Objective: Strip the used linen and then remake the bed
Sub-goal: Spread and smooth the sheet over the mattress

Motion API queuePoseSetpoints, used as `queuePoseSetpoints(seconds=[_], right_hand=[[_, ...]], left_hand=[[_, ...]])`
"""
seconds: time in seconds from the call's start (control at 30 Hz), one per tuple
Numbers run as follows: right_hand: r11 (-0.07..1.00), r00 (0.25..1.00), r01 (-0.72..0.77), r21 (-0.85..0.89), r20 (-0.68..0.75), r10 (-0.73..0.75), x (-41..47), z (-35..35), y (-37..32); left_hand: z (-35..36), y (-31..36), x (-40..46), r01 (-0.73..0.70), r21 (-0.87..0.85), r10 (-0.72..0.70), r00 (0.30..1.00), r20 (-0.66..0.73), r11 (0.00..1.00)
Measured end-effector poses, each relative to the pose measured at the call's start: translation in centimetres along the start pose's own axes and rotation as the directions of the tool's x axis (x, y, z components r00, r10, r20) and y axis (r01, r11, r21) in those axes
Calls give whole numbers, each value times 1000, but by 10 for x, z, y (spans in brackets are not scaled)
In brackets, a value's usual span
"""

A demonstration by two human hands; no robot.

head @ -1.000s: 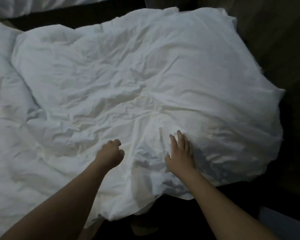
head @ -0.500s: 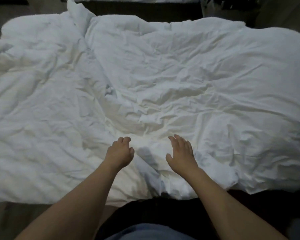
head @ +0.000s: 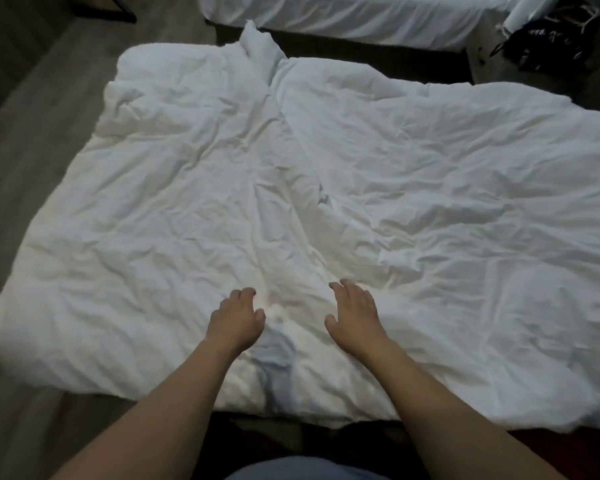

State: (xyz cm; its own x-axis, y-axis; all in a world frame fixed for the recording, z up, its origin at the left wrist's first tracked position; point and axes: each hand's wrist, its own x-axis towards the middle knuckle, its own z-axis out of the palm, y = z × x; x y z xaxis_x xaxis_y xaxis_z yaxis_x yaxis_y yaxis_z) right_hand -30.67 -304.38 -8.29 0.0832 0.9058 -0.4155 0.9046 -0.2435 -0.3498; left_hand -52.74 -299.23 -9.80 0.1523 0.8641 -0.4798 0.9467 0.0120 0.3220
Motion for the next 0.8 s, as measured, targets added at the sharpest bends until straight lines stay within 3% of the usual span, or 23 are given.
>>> queuePoseSetpoints(seconds=[0.17,0.4,0.53,0.67,0.8], right_hand=[[987,997,-75,142,-10,77,4,38,-109],[994,998,-52,99,30,49,16,77,-220],[994,999,-41,101,30,38,41,91,-287],[991,999,-39,132,4,39,64,108,-368],[971,987,-139,194,-57,152,78,127,-451]], left_hand=[[-71,-108,14,-2,13,2,1000,6,1000],[-134,-205,21,27,0,-27,1000,13,1000],[-155,-258,17,-90,77,90,996,8,993],[-199,-334,44,-70,106,70,998,3,992],[-258,-402,80,-166,134,170,985,-14,977]])
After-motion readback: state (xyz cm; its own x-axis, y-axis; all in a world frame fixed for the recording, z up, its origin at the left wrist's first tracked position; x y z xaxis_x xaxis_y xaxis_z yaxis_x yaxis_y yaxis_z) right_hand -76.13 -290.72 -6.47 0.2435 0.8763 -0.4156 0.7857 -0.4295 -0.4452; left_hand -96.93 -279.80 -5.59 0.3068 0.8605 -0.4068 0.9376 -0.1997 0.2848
